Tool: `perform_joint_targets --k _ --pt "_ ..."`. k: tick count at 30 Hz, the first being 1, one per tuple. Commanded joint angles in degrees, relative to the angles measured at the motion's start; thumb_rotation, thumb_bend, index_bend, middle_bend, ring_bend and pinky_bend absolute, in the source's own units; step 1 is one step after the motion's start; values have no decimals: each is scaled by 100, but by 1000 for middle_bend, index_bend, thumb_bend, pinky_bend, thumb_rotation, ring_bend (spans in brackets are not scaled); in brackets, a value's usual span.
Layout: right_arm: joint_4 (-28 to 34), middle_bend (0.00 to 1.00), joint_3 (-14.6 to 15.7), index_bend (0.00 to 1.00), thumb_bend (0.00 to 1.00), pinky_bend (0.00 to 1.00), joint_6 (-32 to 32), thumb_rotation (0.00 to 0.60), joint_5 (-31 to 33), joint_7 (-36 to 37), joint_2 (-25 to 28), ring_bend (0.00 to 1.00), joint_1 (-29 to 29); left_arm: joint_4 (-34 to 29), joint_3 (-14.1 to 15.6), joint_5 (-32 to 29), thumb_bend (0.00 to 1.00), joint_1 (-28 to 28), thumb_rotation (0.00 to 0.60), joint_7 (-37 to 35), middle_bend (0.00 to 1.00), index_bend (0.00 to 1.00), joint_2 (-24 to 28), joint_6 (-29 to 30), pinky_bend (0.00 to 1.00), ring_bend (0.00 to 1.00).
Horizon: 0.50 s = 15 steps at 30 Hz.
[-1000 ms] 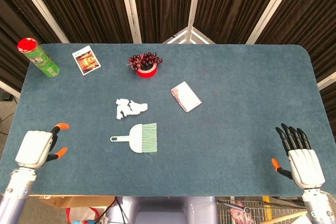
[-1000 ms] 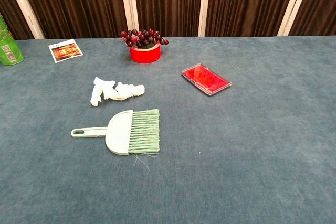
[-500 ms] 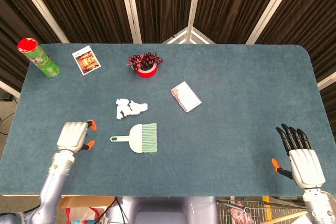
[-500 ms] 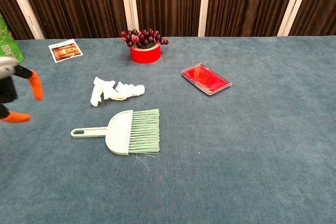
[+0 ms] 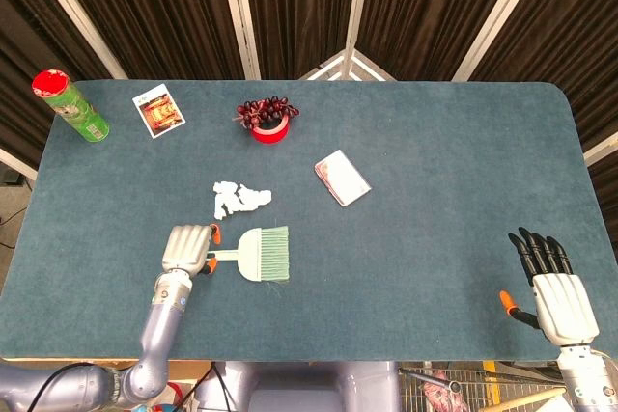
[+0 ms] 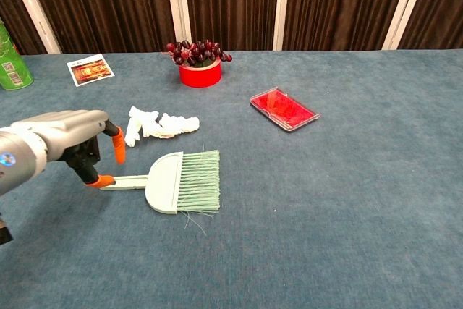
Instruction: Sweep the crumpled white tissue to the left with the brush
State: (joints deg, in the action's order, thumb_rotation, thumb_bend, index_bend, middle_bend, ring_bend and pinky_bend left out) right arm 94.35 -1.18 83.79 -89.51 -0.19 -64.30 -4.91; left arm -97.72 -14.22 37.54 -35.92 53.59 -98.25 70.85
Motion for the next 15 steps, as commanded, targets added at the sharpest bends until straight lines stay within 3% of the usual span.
perform_joint_targets --k 1,15 --pt "4 0 -3 0 322 2 7 600 -3 9 4 0 1 99 12 -90 421 -94 600 35 1000 436 -136 51 1000 1000" --pt "17 0 4 0 322 1 -10 600 -5 49 11 0 -1 541 201 -284 427 -272 600 19 1000 460 -470 89 1000 1000"
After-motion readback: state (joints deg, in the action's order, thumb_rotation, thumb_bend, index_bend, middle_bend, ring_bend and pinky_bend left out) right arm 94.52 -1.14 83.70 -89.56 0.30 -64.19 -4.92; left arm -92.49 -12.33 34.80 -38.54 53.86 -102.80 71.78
